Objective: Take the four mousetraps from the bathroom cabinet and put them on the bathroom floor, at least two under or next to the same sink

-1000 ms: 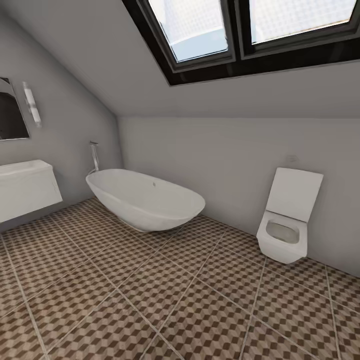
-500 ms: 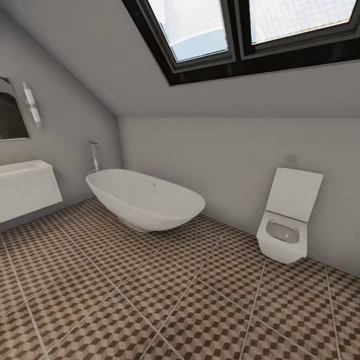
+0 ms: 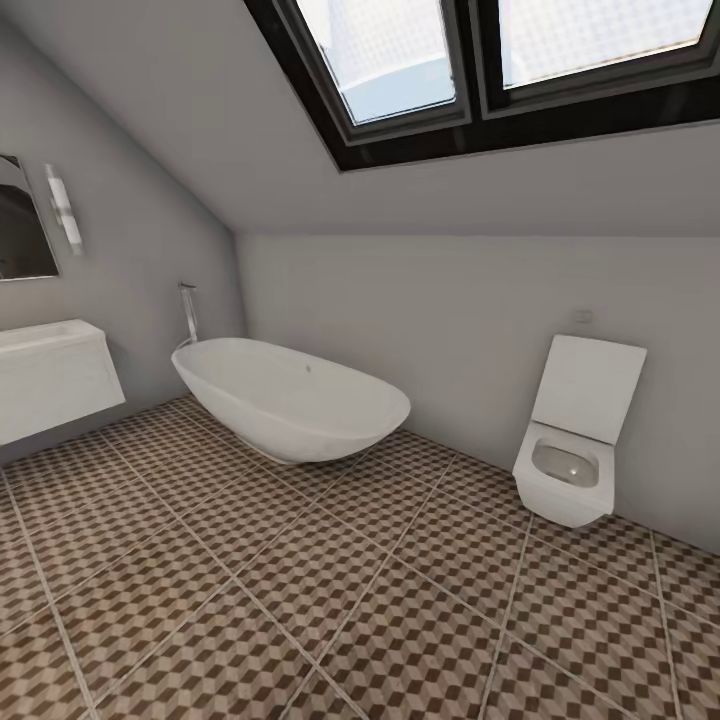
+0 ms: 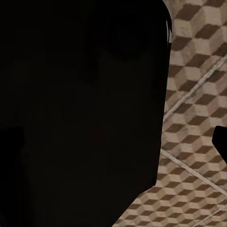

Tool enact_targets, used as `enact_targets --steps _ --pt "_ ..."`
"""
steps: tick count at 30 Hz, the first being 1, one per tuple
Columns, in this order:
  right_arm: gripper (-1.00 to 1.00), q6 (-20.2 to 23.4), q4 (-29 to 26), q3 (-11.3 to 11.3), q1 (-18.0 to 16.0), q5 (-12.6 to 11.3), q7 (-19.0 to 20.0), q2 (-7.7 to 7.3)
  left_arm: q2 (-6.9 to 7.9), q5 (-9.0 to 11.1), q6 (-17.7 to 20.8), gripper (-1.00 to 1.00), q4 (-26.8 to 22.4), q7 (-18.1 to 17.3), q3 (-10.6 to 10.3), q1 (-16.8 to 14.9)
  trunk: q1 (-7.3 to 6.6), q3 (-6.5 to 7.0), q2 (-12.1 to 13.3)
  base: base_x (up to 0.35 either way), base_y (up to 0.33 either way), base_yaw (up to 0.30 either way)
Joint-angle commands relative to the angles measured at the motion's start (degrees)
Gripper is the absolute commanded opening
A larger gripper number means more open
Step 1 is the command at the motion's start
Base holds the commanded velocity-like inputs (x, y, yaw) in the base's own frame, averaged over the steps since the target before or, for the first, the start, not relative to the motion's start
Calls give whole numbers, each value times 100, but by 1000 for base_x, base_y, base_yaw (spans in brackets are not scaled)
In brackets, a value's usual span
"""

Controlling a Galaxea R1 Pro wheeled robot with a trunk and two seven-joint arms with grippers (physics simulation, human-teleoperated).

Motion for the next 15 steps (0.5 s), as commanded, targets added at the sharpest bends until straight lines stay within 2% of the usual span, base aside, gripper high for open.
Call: enact_targets --steps 1,7,15 --pt "100 -3 0 2 -1 4 0 0 0 10 -9 100 -2 -1 4 0 0 -4 -2 0 0 0" --pt "100 -81 0 -14 -1 -19 -34 6 0 13 -11 100 -4 -1 5 0 0 7 -2 0 0 -91" --pt "100 -117 0 -33 -1 -39 -56 7 0 13 -12 100 -4 -1 0 0 0 35 -2 0 0 -217"
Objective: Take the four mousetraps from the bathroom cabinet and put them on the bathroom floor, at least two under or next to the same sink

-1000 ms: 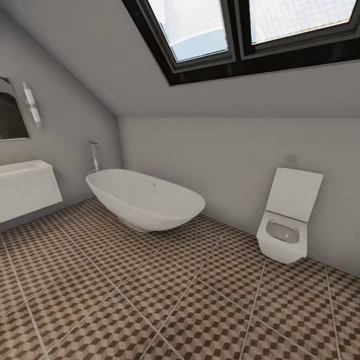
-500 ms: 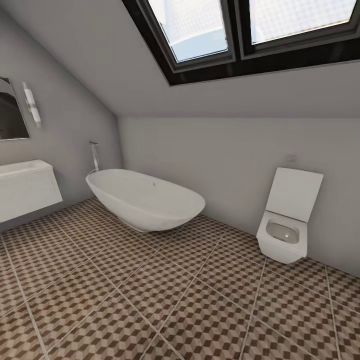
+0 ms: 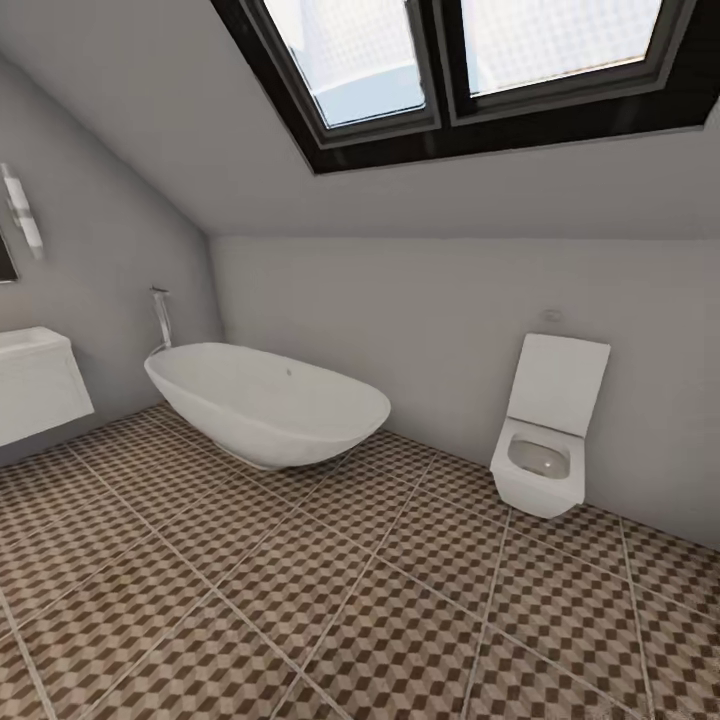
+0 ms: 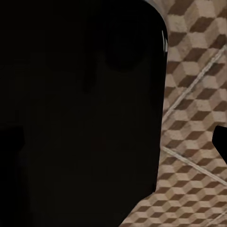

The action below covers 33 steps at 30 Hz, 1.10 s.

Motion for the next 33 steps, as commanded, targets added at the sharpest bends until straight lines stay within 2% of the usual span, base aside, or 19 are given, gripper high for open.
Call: enact_targets --steps 1,33 --pt "100 -14 0 -2 -1 -3 -6 1 0 9 -10 100 -2 -1 3 0 0 0 -2 0 0 -251" --pt "100 -23 9 -23 -1 -80 -11 1 -7 -48 -7 100 -153 -1 -28 0 0 105 -2 0 0 -275"
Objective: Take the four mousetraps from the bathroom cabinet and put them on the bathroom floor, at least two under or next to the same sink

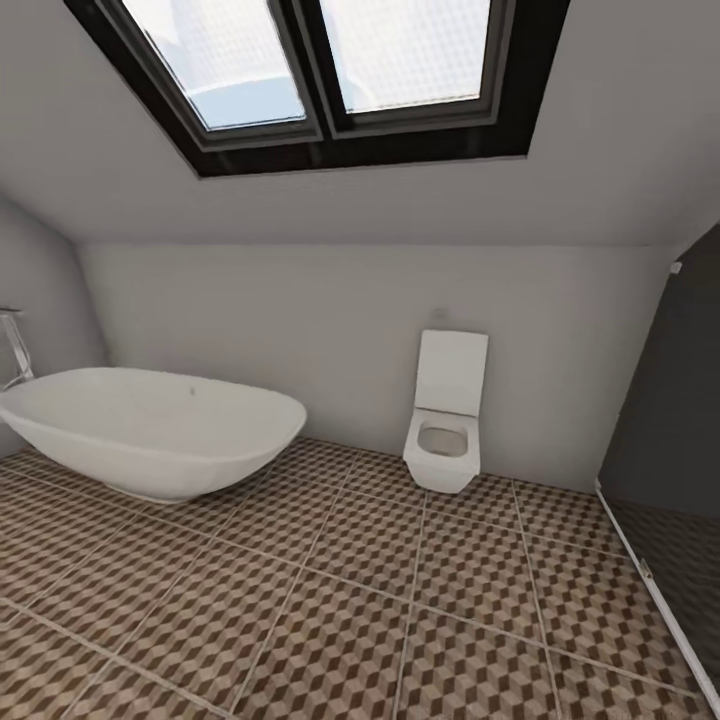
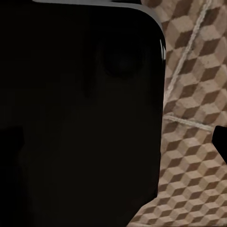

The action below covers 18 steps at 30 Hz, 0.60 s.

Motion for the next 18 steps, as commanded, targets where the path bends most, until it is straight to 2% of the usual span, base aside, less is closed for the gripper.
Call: enact_targets --steps 1,7,18 --pt "100 -15 1 -4 -1 -9 -6 0 -1 5 -8 100 -16 -1 2 0 0 -3 -2 0 0 -262" --pt "100 -15 1 -11 -1 -23 -11 -5 -15 2 -6 100 -136 -1 3 0 0 0 -2 0 0 -165" --pt "100 -21 1 -38 -1 -28 -13 -2 -25 35 28 100 -300 0 16 0 0 2 -2 0 0 -44"
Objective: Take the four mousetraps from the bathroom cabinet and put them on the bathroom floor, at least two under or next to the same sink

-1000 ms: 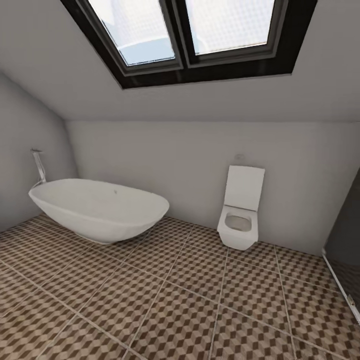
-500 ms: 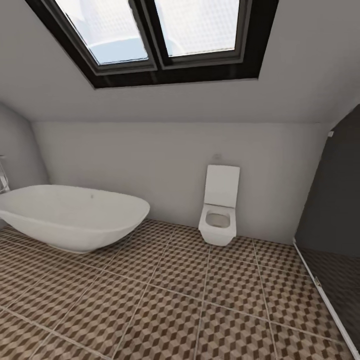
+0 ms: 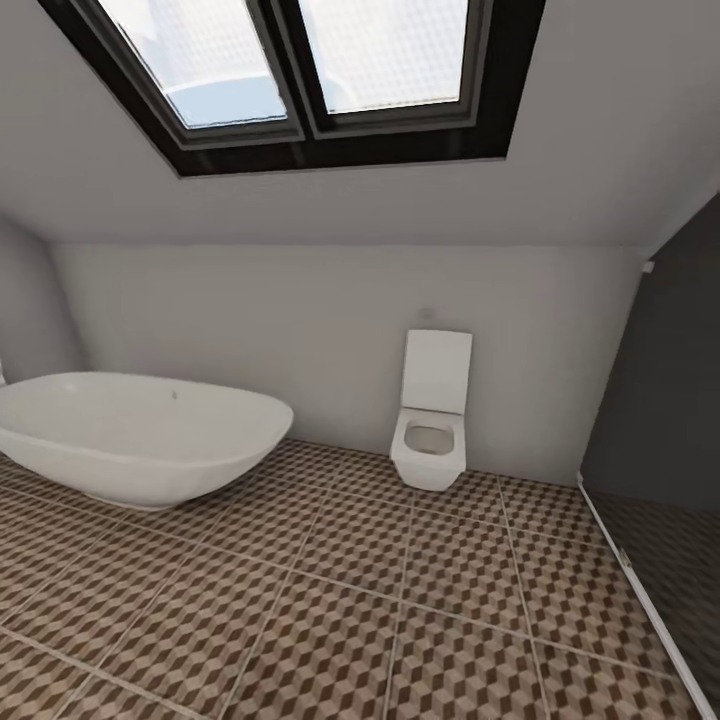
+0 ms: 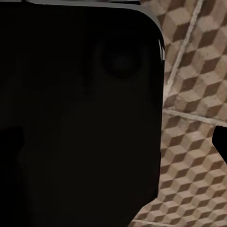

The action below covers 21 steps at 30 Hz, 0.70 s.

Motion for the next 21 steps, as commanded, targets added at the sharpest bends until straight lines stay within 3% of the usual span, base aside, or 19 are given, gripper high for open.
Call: enact_targets --steps 1,12,21 --pt "100 -14 1 -7 -1 -10 -7 2 -7 9 -6 100 -7 -1 7 0 0 -4 -2 0 0 -120" --pt "100 -17 1 -51 -1 -12 4 12 -205 15 -34 100 36 -1 12 0 0 -4 -2 0 0 -228" --pt "100 -18 1 -136 -1 -12 37 13 -248 20 -42 100 46 -1 20 0 0 -4 -2 0 0 -286"
